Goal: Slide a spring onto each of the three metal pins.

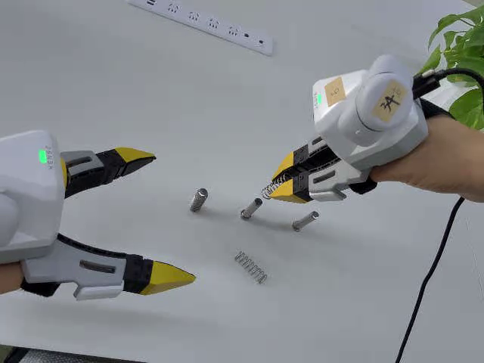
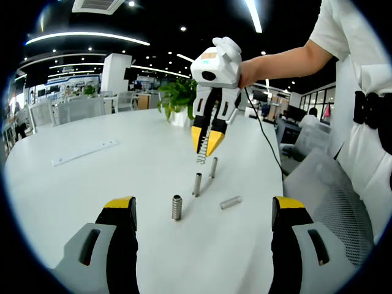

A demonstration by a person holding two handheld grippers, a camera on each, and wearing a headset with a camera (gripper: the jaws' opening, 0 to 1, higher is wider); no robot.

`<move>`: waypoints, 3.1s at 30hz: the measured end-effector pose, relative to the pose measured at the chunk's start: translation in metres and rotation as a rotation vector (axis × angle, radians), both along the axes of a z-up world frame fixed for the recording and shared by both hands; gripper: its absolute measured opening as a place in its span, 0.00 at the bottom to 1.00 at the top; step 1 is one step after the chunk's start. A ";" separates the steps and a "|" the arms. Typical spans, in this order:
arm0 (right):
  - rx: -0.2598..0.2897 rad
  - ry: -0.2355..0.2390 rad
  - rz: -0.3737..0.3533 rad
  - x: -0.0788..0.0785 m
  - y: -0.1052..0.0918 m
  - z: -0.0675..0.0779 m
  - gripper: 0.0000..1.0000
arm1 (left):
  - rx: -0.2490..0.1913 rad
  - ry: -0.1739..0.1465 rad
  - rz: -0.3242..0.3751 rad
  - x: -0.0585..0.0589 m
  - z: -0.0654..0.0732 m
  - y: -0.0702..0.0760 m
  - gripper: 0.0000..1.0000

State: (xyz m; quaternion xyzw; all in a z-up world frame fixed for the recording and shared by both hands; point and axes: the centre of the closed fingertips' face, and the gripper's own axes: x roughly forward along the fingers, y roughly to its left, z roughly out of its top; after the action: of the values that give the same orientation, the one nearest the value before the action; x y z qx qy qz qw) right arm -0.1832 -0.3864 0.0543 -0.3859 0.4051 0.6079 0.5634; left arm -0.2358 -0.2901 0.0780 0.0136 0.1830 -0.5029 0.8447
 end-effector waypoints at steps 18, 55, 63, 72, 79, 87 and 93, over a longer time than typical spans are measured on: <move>-0.030 0.021 0.018 -0.001 0.002 -0.014 0.07 | -0.016 0.019 -0.013 0.001 -0.007 -0.006 0.92; -0.051 0.029 0.038 0.001 0.001 -0.030 0.07 | -0.032 0.029 -0.032 -0.004 -0.009 -0.010 0.91; -0.055 0.030 0.047 0.000 0.003 -0.034 0.07 | -0.037 0.034 -0.032 -0.003 -0.010 -0.010 0.90; -0.060 0.025 0.058 -0.001 0.004 -0.040 0.08 | -0.042 0.041 -0.030 -0.004 -0.010 -0.010 0.89; -0.058 0.019 0.058 -0.002 0.006 -0.043 0.08 | -0.046 0.042 -0.032 -0.004 -0.010 -0.012 0.89; -0.053 0.019 0.053 -0.004 0.007 -0.049 0.08 | -0.049 0.043 -0.033 -0.004 -0.010 -0.013 0.89; -0.048 0.014 0.049 -0.004 0.007 -0.055 0.08 | -0.049 0.044 -0.033 -0.004 -0.010 -0.013 0.88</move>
State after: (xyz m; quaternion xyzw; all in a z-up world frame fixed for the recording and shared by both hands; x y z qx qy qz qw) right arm -0.1876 -0.3792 -0.0003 -0.4049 0.4140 0.6141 0.5362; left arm -0.2401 -0.3028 0.0680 -0.0152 0.1888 -0.5213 0.8321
